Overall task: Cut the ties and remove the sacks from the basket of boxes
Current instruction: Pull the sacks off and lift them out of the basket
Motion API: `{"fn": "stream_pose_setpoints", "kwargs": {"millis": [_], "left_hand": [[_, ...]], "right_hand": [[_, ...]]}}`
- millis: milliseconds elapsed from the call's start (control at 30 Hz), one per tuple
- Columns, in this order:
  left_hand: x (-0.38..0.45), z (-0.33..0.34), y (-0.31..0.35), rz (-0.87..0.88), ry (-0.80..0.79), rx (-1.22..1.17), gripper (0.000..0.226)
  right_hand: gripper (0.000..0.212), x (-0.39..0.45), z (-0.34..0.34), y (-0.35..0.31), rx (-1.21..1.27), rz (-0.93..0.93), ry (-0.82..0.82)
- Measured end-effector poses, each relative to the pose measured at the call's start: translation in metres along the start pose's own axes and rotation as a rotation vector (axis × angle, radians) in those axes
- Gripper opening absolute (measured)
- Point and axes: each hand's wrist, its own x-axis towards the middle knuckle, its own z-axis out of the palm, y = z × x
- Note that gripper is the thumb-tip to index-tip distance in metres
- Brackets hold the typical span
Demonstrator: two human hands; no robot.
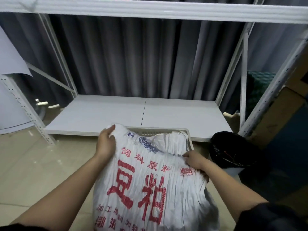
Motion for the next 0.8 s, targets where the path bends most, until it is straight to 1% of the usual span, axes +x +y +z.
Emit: {"fn": "stream_pose_setpoints", "kwargs": {"millis": [67, 100, 133, 167, 200, 233, 267, 300, 333, 367, 400, 433, 467, 533, 567, 600, 633, 667, 700, 733, 800], "left_hand": [[0.011, -0.003, 0.000, 0.002, 0.132, -0.049, 0.047], [0.014, -0.001, 0.000, 0.013, 0.198, -0.021, 0.047], [0.013, 0.001, 0.000, 0.028, 0.249, 0.045, 0.047], [0.012, 0.005, -0.002, 0.054, 0.276, 0.148, 0.046], [0.010, 0.009, -0.005, 0.097, 0.277, 0.267, 0.046], [0.009, 0.012, -0.009, 0.144, 0.242, 0.379, 0.045], [0.008, 0.016, -0.014, 0.165, 0.165, 0.474, 0.044], [0.009, 0.018, -0.021, 0.146, 0.062, 0.550, 0.043], [0.012, 0.020, -0.028, 0.089, -0.053, 0.621, 0.042], [0.015, 0.022, -0.035, 0.018, -0.167, 0.686, 0.039], [0.020, 0.022, -0.039, -0.046, -0.266, 0.744, 0.037], [0.025, 0.022, -0.044, -0.096, -0.349, 0.791, 0.035], [0.029, 0.022, -0.046, -0.129, -0.419, 0.827, 0.035], [0.037, 0.025, -0.051, -0.150, -0.504, 0.886, 0.036], [0.040, 0.027, -0.051, -0.154, -0.530, 0.911, 0.038], [0.042, 0.028, -0.051, -0.168, -0.548, 0.929, 0.039], [0.043, 0.029, -0.050, -0.190, -0.569, 0.939, 0.040], [0.043, 0.030, -0.048, -0.208, -0.606, 0.953, 0.041], [0.043, 0.030, -0.046, -0.235, -0.684, 0.958, 0.043], [0.040, 0.029, -0.044, -0.248, -0.781, 0.964, 0.045], [0.032, 0.025, -0.036, -0.301, -0.932, 1.034, 0.045]], "right_hand": [[0.042, 0.011, -0.013, 0.007, 0.157, -0.032, 0.247], [0.043, 0.016, -0.019, 0.008, 0.202, -0.064, 0.371], [0.040, 0.021, -0.022, 0.008, 0.190, -0.087, 0.442], [0.037, 0.026, -0.022, 0.007, 0.125, -0.104, 0.455], [0.037, 0.034, -0.016, 0.008, 0.031, -0.104, 0.398], [0.037, 0.041, -0.005, 0.008, -0.060, -0.104, 0.282], [0.038, 0.047, 0.007, 0.009, -0.136, -0.095, 0.109], [0.038, 0.051, 0.021, 0.010, -0.180, -0.084, -0.087], [0.040, 0.054, 0.035, 0.012, -0.193, -0.075, -0.245], [0.044, 0.055, 0.043, 0.013, -0.191, -0.065, -0.323], [0.045, 0.055, 0.047, 0.015, -0.133, -0.052, -0.325], [0.043, 0.055, 0.045, 0.015, -0.048, -0.051, -0.253], [0.036, 0.055, 0.039, 0.014, 0.023, -0.043, -0.130], [0.024, 0.051, 0.017, 0.008, 0.067, -0.033, 0.105], [0.022, 0.046, 0.006, 0.002, 0.095, -0.043, 0.173], [0.022, 0.038, -0.005, -0.005, 0.150, -0.071, 0.195], [0.024, 0.026, -0.016, -0.016, 0.222, -0.123, 0.175], [0.032, 0.011, -0.023, -0.027, 0.278, -0.197, 0.112], [0.043, -0.005, -0.028, -0.038, 0.277, -0.289, 0.021], [0.054, -0.021, -0.027, -0.047, 0.192, -0.378, -0.078], [0.078, -0.043, -0.014, -0.059, -0.087, -0.501, -0.242]]}}
